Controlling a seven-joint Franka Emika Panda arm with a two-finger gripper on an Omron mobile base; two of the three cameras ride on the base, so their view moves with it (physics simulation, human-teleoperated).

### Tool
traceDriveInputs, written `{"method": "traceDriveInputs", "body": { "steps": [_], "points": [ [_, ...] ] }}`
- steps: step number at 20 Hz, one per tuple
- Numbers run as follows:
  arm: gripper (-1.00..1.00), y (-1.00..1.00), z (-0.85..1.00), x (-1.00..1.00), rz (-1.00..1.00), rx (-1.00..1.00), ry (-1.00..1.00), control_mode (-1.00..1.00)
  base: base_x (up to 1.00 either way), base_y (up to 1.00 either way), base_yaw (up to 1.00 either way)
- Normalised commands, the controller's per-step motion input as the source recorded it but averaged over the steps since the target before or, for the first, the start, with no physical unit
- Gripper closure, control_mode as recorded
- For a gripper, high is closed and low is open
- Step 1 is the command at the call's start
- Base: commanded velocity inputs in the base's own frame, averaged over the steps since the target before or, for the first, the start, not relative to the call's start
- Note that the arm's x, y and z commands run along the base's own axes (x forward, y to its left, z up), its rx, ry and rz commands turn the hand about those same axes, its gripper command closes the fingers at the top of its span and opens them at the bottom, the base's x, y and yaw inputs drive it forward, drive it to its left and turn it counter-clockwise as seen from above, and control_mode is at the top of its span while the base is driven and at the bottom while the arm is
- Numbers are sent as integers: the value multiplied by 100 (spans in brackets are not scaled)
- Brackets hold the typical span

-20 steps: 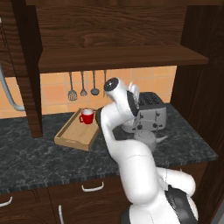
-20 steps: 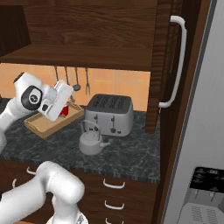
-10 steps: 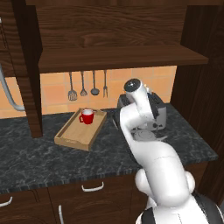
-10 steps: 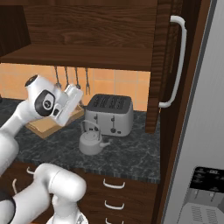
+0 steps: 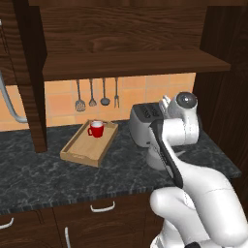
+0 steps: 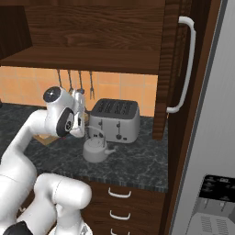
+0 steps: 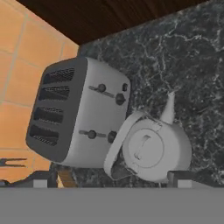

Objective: Pick the kettle from the counter and place it on the tray. Then pick the mug from the cabinet and place it on the tray. Then close the cabinet doors.

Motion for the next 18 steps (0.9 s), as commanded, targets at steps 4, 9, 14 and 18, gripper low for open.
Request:
{"method": "traceDriveInputs", "body": {
  "steps": [4, 9, 14, 18],
  "points": [
    [-100, -5, 1, -29, 58, -26, 9, -100, 0, 0, 0],
    [-100, -4, -1, -17, 63, -28, 8, -100, 0, 0, 0],
    [-100, -5, -2, -3, 53, -34, 3, -100, 0, 0, 0],
    [-100, -30, 0, 5, 55, -27, 0, -100, 0, 0, 0]
  ]
}}
